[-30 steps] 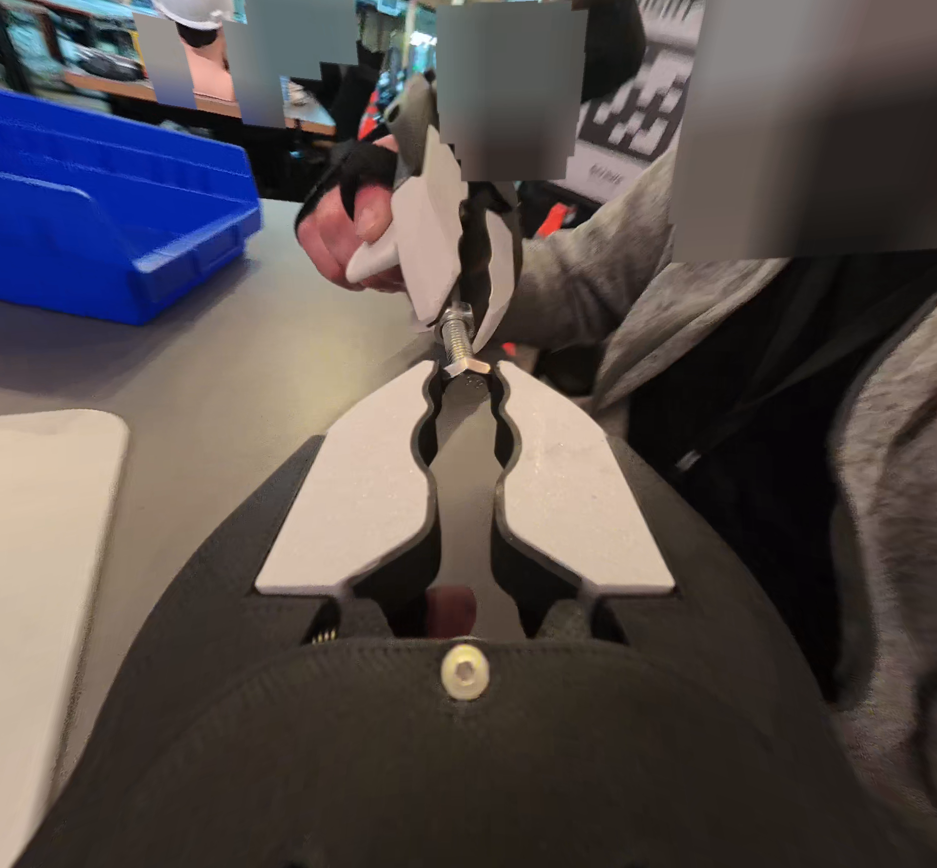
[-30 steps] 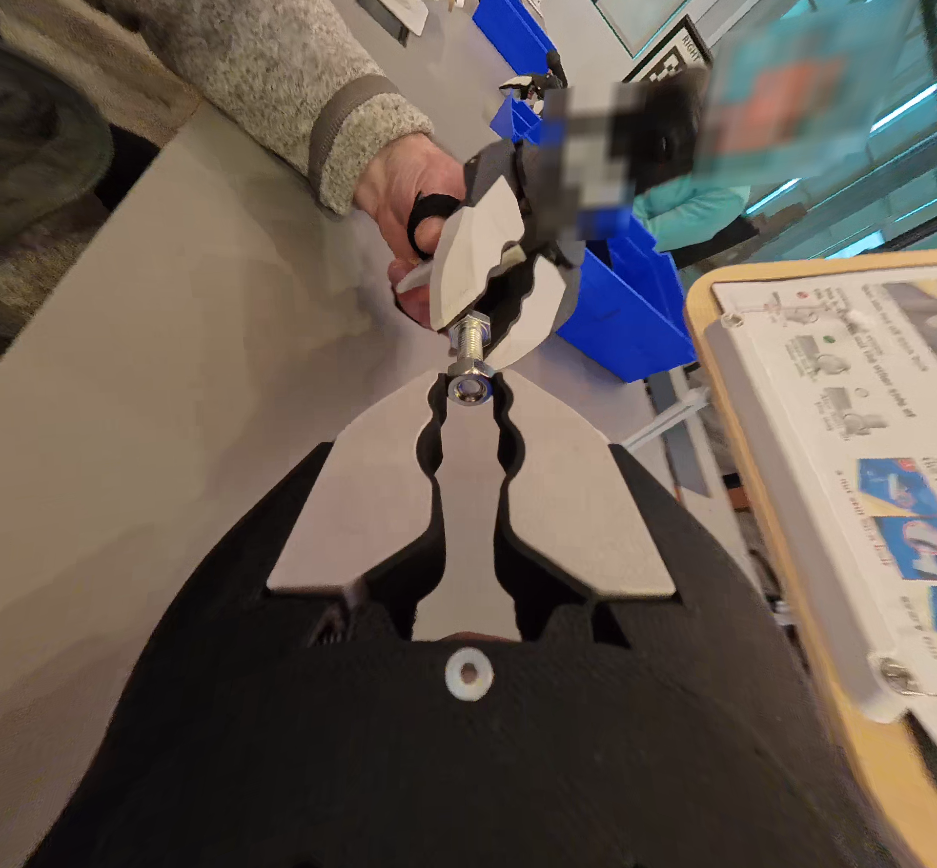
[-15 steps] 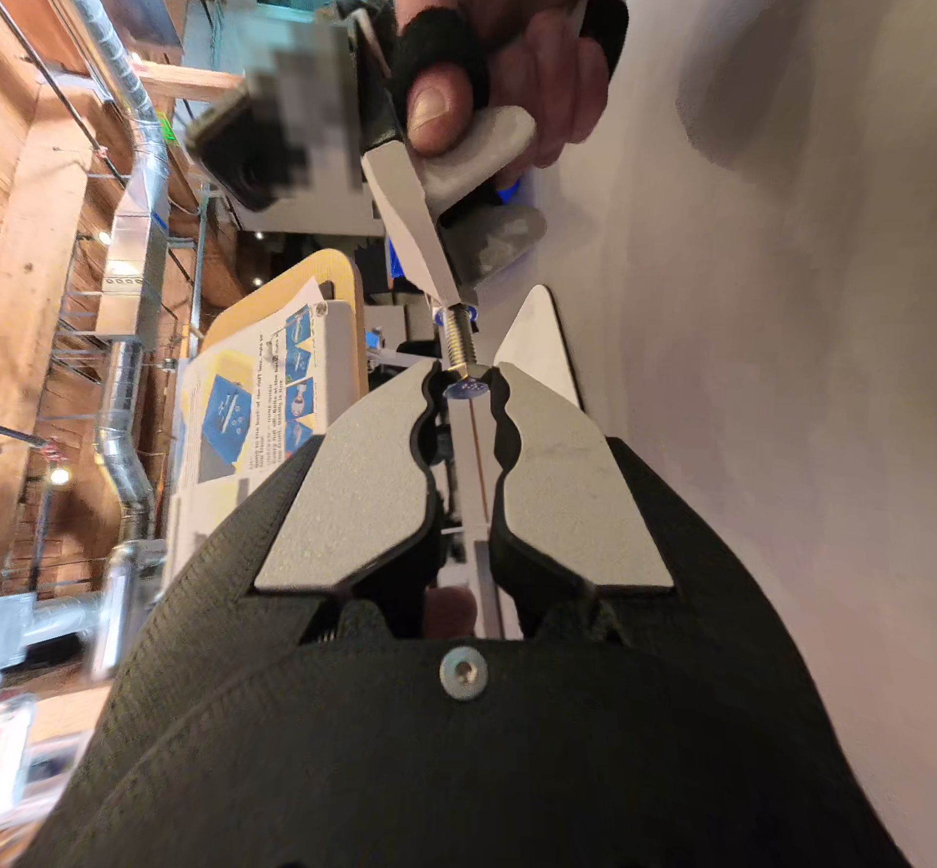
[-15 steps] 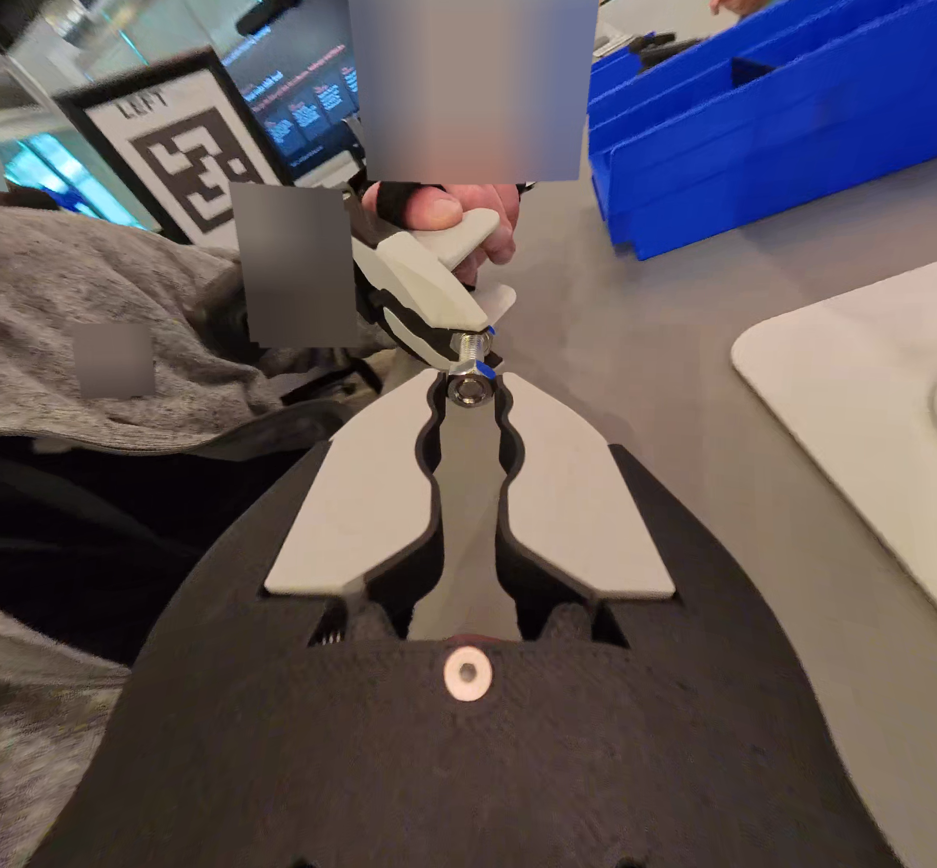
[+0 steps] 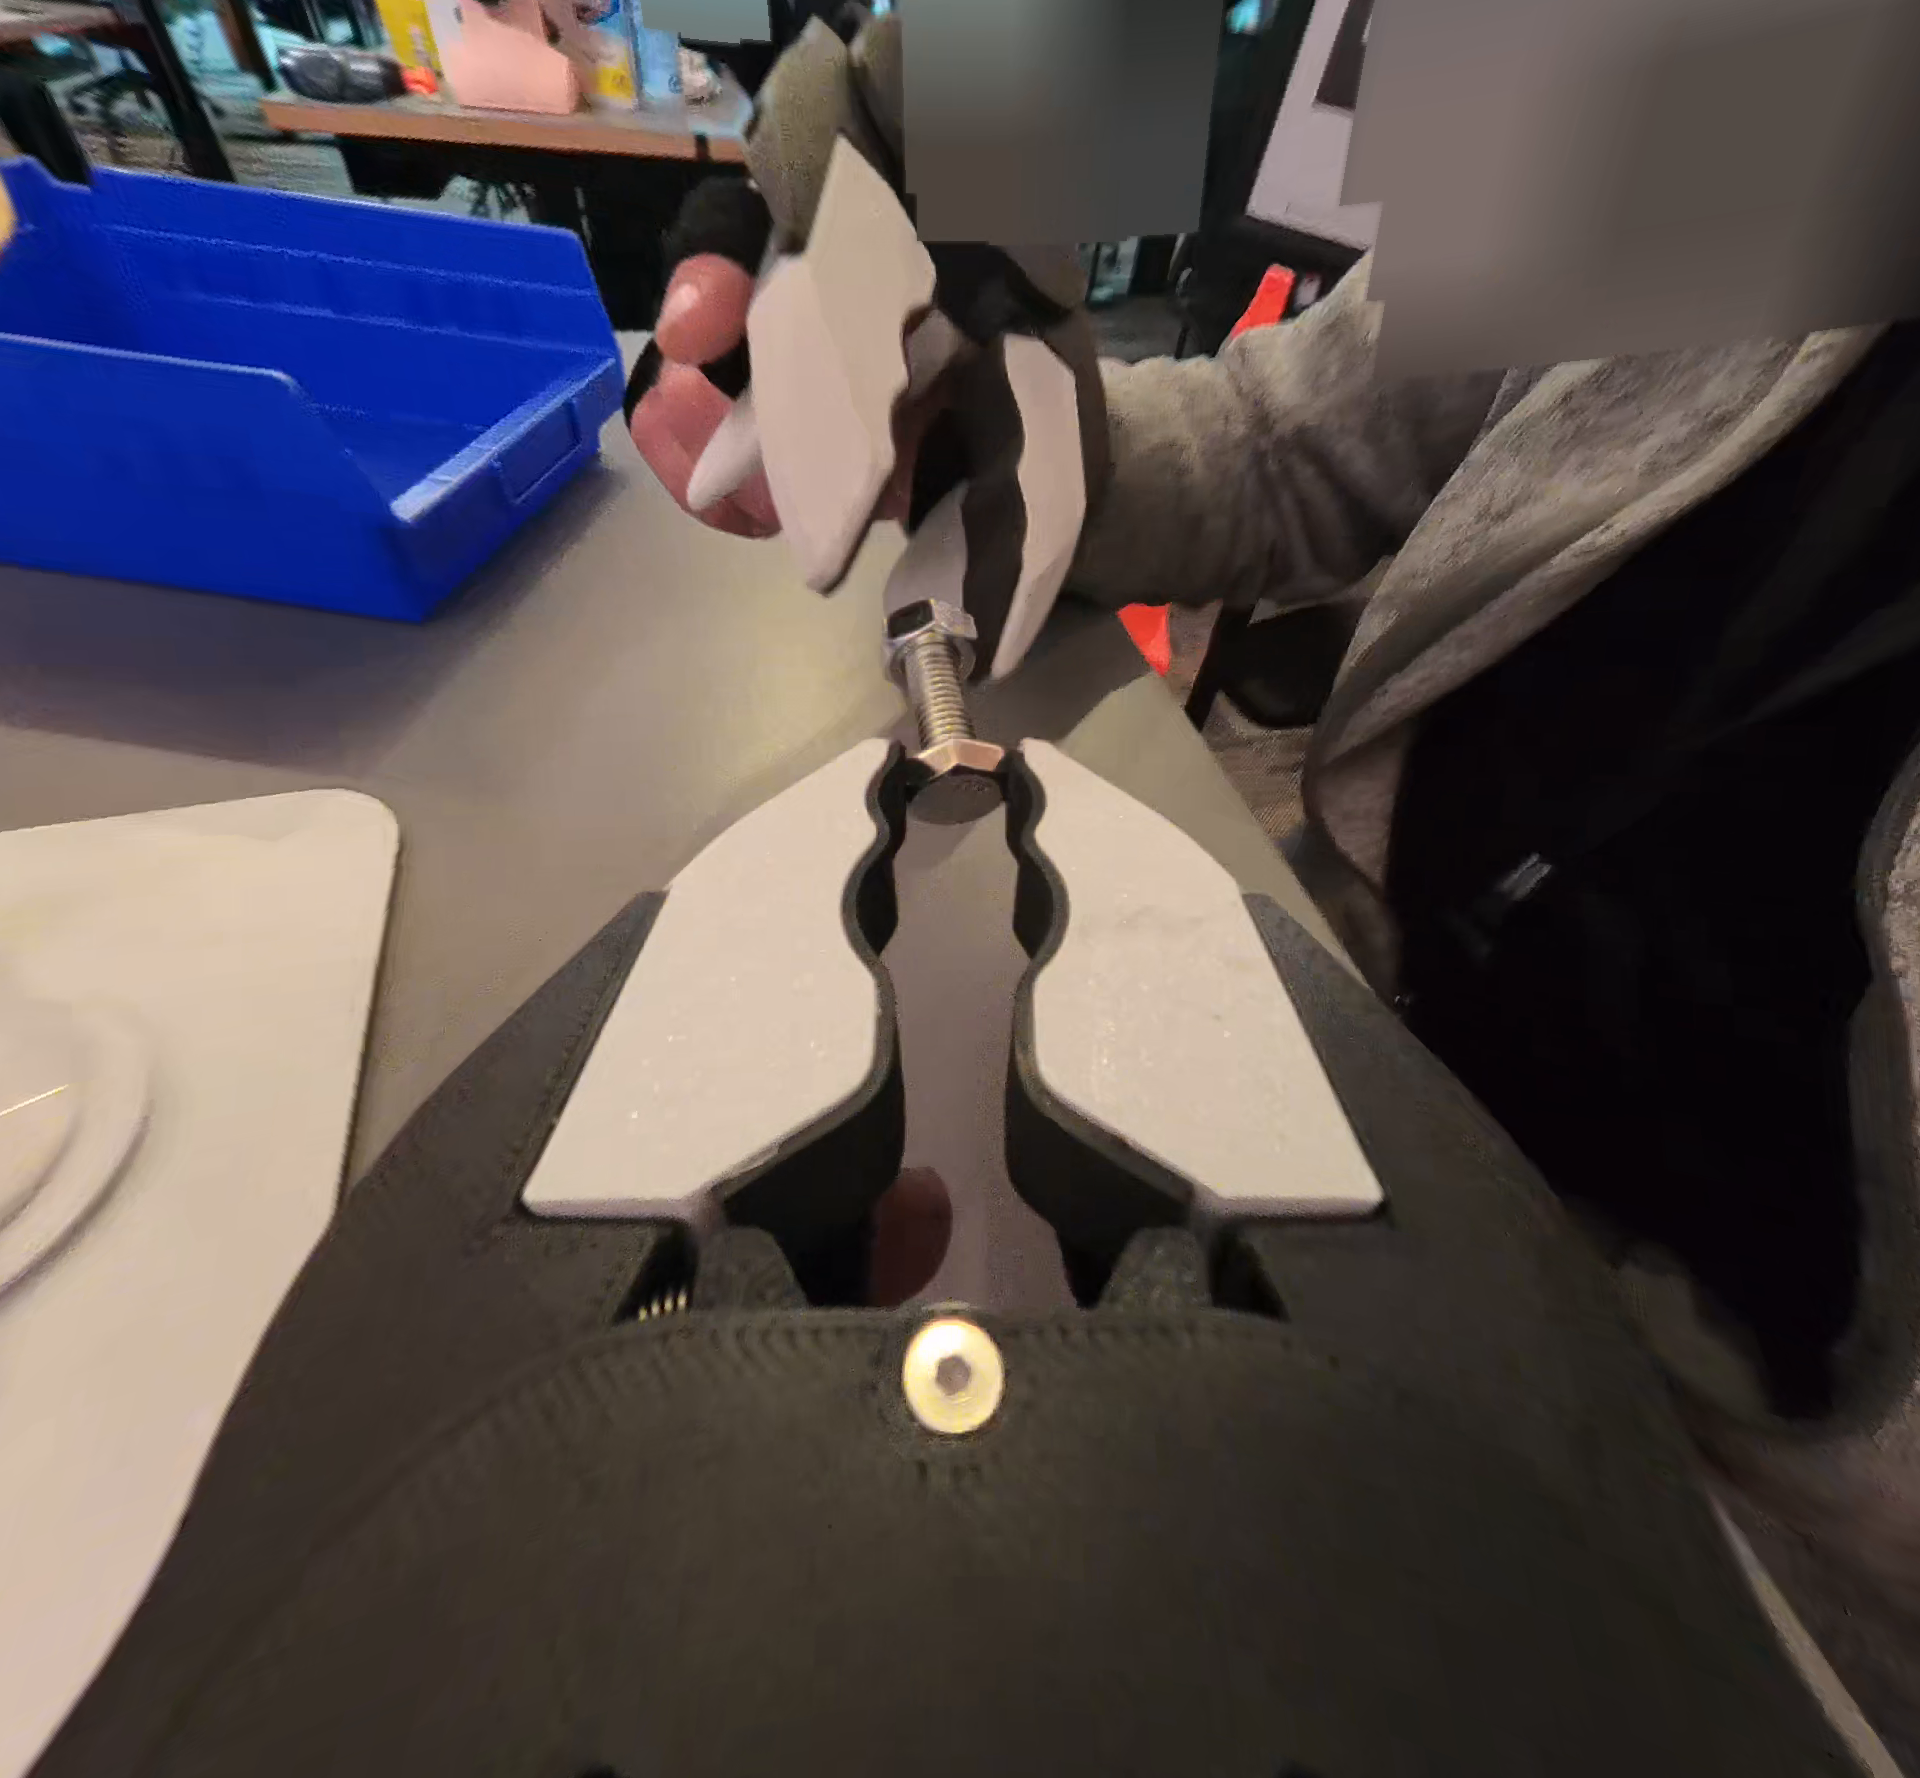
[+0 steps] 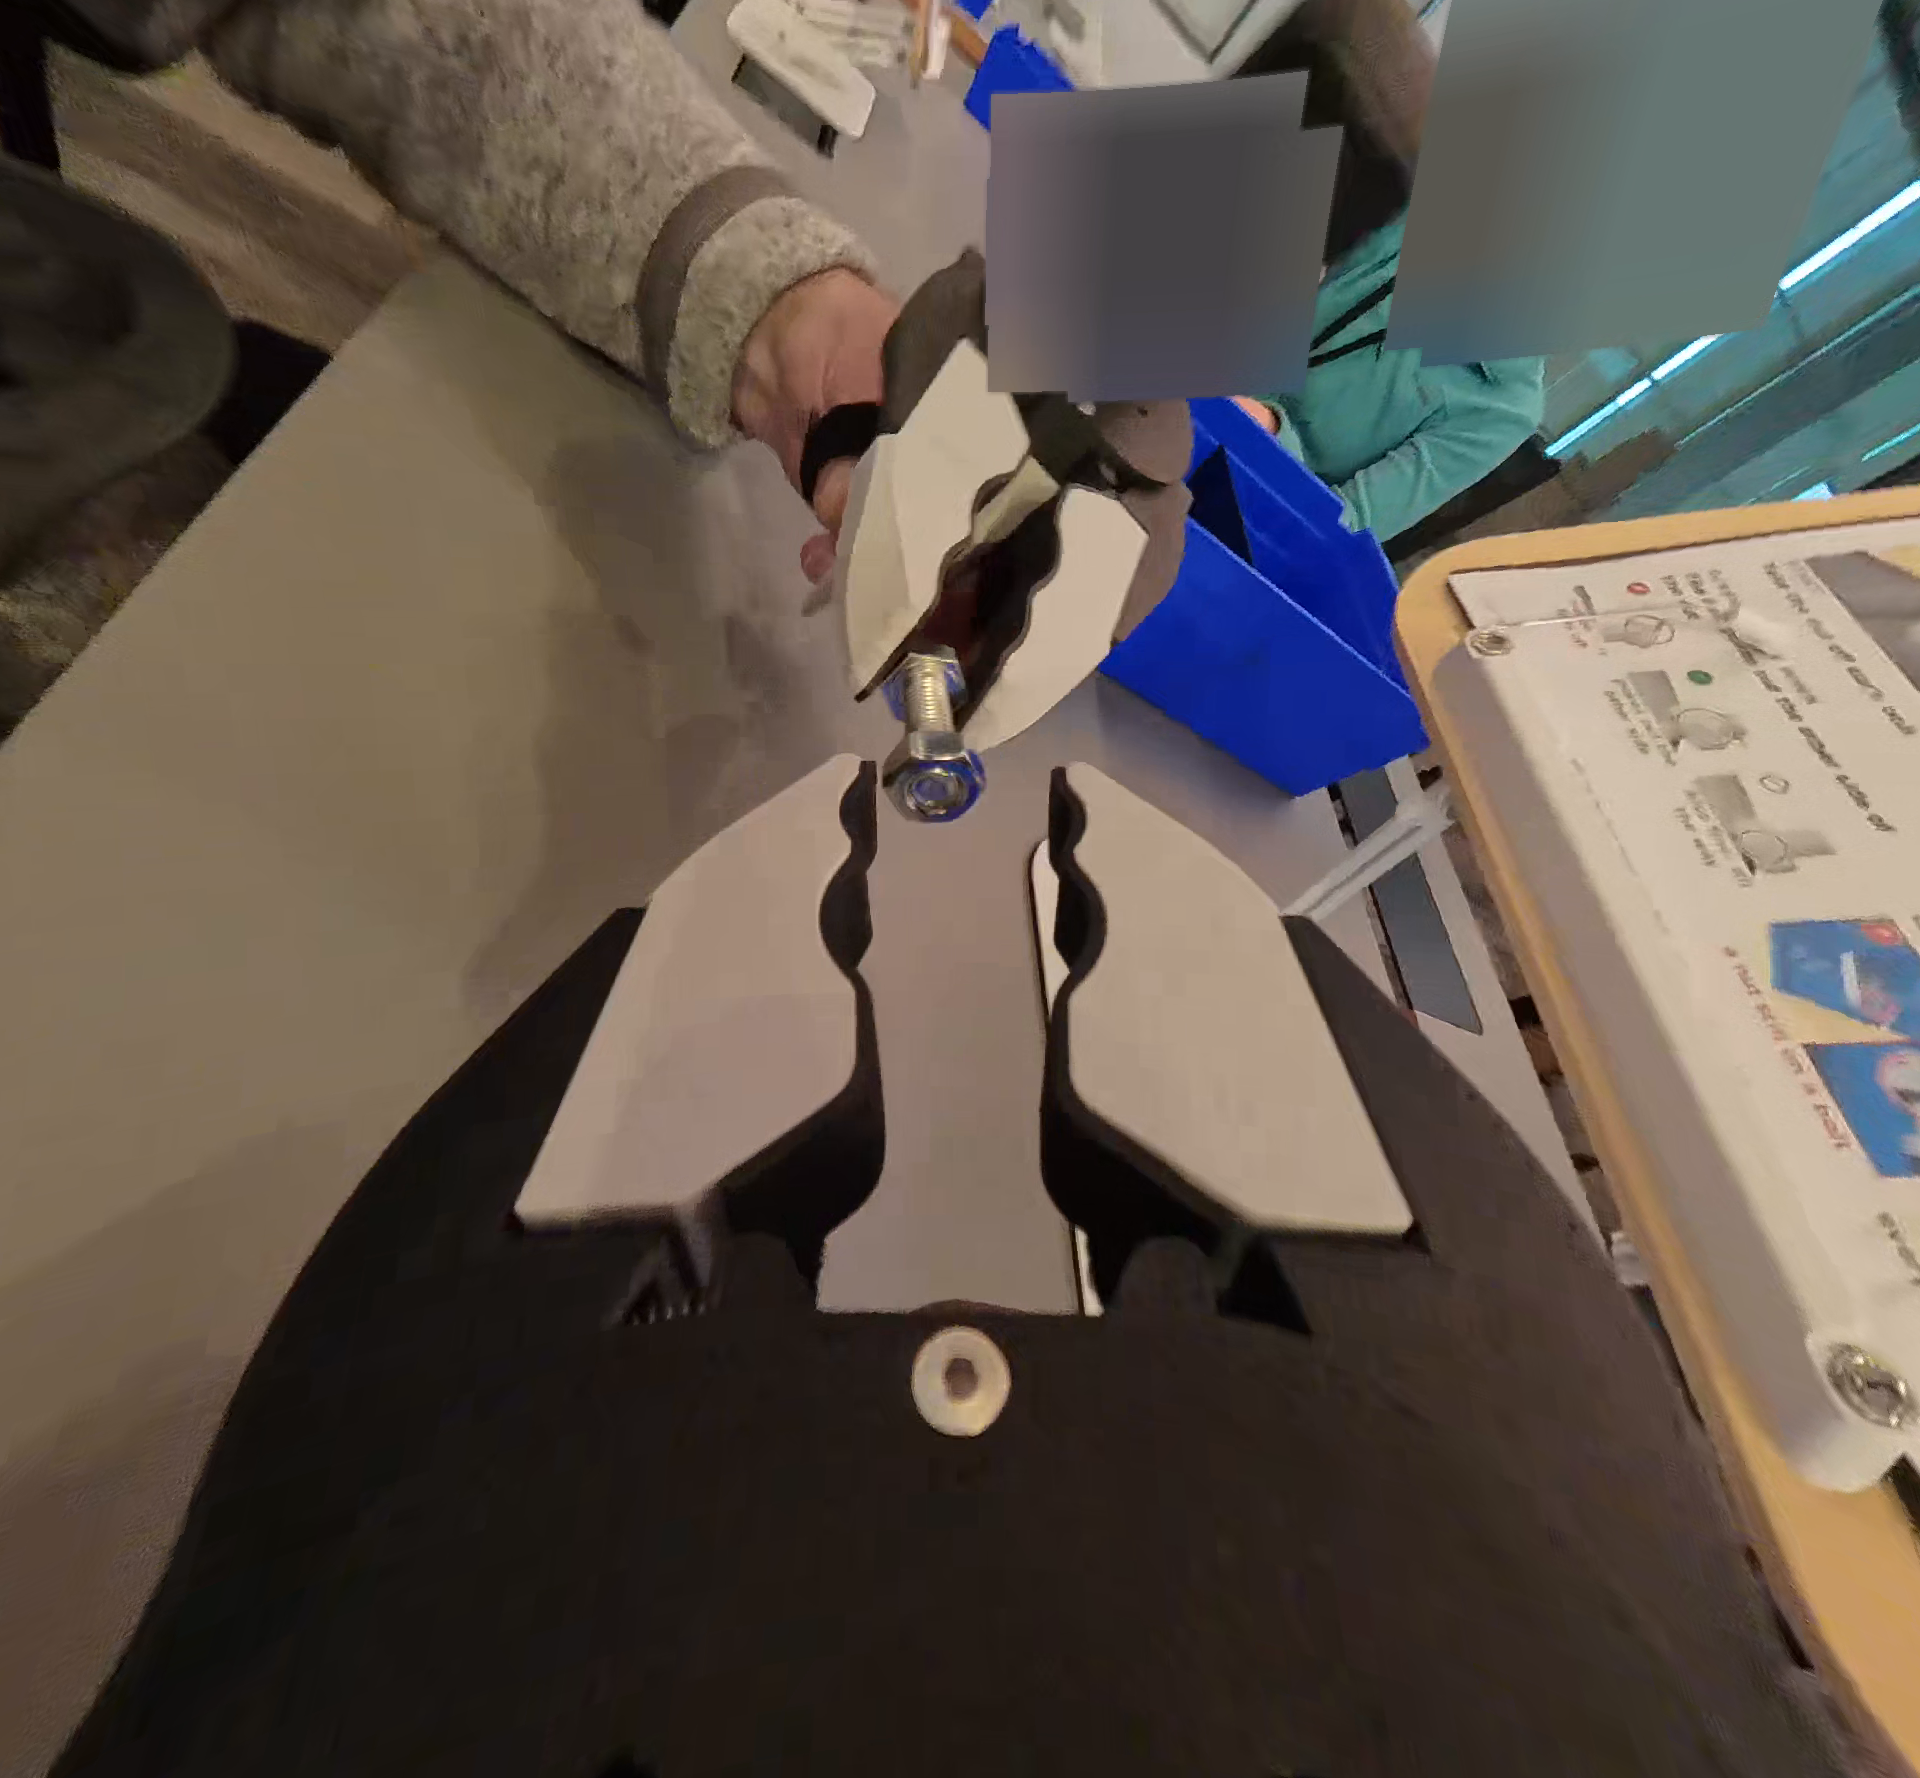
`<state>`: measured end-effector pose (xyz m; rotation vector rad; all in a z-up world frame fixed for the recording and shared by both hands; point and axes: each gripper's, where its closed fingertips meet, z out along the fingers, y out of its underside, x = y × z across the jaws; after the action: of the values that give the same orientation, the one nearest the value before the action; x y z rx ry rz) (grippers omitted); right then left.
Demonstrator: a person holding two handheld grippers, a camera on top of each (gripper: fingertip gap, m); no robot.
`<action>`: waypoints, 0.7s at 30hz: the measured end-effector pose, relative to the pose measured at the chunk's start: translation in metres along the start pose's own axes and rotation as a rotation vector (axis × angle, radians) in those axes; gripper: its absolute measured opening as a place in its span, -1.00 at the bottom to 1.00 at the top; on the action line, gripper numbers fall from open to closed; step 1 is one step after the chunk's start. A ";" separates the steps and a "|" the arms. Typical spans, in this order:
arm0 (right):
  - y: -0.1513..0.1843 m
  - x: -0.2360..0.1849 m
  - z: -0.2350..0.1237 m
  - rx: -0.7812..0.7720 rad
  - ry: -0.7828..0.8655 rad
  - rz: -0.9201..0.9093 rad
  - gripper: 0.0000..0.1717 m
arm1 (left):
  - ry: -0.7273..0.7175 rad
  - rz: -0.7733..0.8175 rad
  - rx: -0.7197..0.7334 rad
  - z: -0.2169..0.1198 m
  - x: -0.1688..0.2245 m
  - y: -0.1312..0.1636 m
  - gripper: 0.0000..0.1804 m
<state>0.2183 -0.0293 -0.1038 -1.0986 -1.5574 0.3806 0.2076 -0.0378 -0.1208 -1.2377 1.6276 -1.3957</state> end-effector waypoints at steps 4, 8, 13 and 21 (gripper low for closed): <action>-0.002 -0.008 0.003 -0.002 -0.025 -0.041 -0.79 | 0.056 -0.074 0.030 0.005 0.002 0.001 -0.81; 0.000 -0.011 0.003 -0.020 -0.043 -0.033 -0.80 | 0.080 -0.087 0.032 0.006 0.003 0.003 -0.81; 0.008 -0.008 0.005 0.010 -0.113 0.219 -0.81 | -0.147 0.261 -0.121 0.006 -0.008 0.009 -0.81; 0.028 0.007 0.010 0.204 -0.336 1.079 -0.81 | -0.810 1.318 -0.709 -0.005 -0.042 0.008 -0.81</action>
<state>0.2224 -0.0058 -0.1234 -1.6982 -1.0236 1.4678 0.2150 0.0034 -0.1312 -0.5623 1.7028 0.4700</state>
